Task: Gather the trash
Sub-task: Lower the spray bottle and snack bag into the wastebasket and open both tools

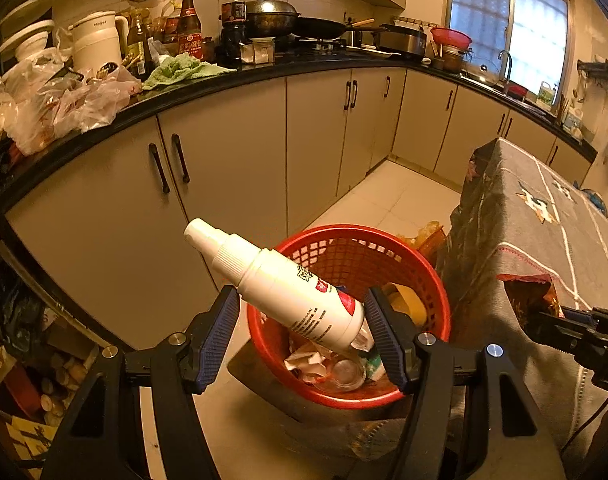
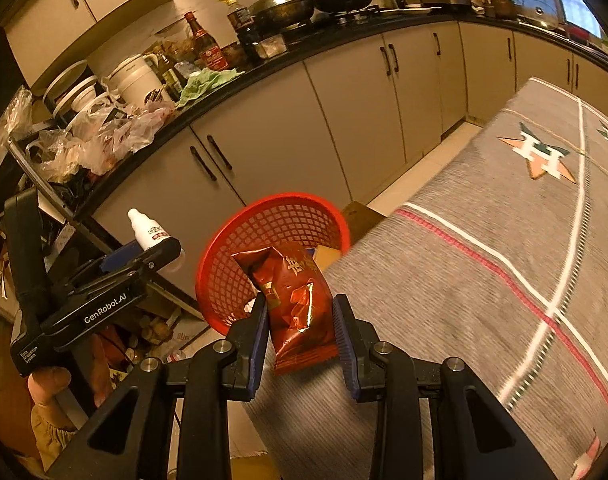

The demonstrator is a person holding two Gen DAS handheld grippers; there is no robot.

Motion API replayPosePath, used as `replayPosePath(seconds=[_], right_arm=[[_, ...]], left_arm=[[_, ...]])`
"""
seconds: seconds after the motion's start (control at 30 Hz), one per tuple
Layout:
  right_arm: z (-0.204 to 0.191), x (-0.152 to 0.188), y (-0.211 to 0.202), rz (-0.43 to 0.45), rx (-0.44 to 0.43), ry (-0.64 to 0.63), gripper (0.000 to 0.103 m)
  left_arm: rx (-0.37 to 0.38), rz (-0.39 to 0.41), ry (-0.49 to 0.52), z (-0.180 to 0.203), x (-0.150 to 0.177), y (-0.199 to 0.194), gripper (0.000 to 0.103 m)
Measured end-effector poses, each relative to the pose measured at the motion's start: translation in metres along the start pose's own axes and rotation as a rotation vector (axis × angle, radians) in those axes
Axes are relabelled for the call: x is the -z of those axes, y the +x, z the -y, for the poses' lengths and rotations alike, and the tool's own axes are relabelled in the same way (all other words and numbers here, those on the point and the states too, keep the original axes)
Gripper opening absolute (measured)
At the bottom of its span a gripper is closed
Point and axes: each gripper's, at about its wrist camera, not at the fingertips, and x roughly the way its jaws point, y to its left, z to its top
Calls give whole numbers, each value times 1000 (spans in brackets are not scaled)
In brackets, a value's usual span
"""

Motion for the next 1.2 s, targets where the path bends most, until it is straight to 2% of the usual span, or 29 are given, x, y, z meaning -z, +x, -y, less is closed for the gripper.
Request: replayPosePath(seconds=[0.37,0.77,1.03,1.2], right_arm=[[-12,-26,28,-4,-15,-14,34],[-10,-38,45,-3,-24,2,34],[-2,-53,58,20,-41,46,34],[8,-60,71,17,-88,101,34]], left_arm=[[-7,-23,43,-2,-7,24,64],[10,-45,55,2,-10,44,64],[32,-72,44,1,-13,58,64],[40,-85,38,1,-13,67,64]])
